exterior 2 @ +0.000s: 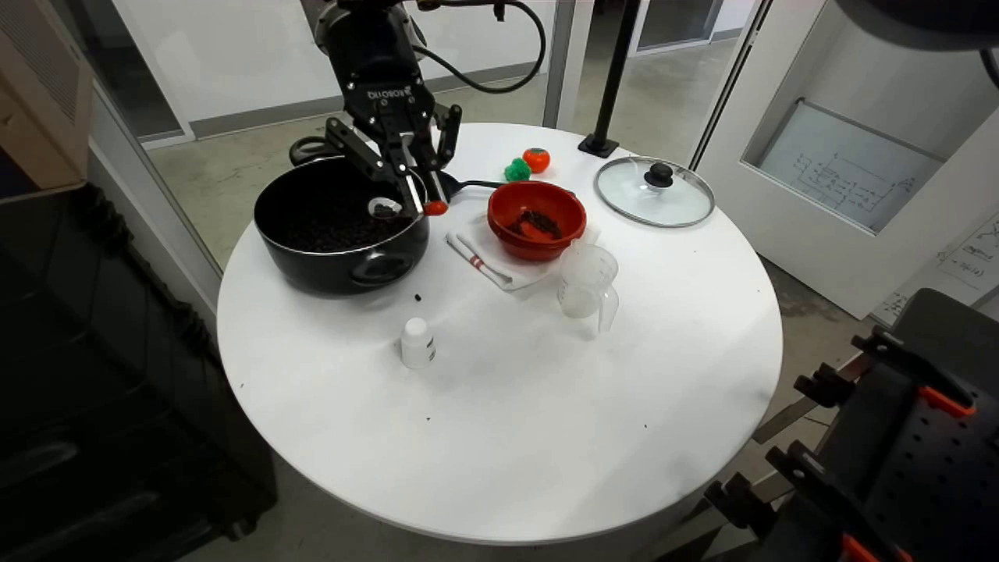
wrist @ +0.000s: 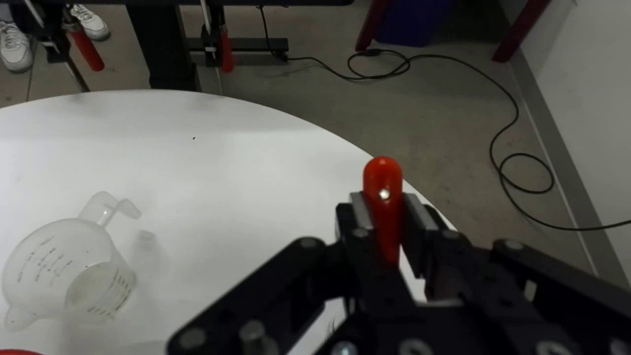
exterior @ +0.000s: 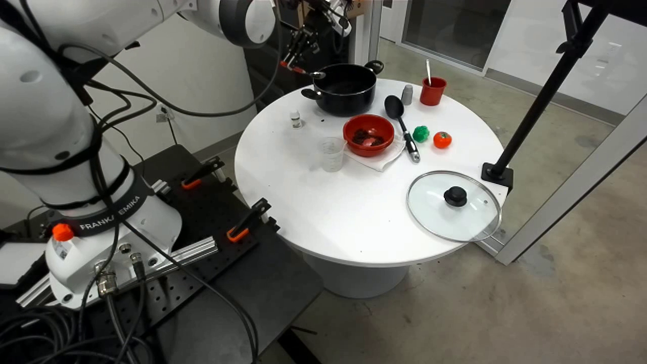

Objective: Pour the contents of the jug into the red bowl then place a spoonful in the pot

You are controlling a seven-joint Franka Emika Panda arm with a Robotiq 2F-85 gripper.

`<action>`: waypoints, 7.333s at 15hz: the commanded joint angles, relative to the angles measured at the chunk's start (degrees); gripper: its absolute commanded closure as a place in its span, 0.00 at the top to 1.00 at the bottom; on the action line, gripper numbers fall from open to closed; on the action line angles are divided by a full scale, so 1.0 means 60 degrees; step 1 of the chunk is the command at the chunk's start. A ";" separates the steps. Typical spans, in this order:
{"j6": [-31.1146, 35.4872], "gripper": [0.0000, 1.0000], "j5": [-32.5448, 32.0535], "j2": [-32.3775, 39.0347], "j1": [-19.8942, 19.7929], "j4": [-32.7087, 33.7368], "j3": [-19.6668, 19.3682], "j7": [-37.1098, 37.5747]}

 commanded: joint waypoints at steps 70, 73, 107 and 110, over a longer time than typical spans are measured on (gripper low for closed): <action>0.5512 0.05 -0.1413 0.1043 -0.1296 0.0305 -0.1851 0.0671; 0.5642 0.05 -0.1846 0.1050 -0.1127 0.0269 -0.2084 0.0458; 0.8647 0.05 -0.2150 0.1071 -0.1334 -0.0772 -0.1967 -0.2616; 0.8966 0.05 -0.2102 0.1072 -0.1289 -0.1082 -0.1907 -0.2438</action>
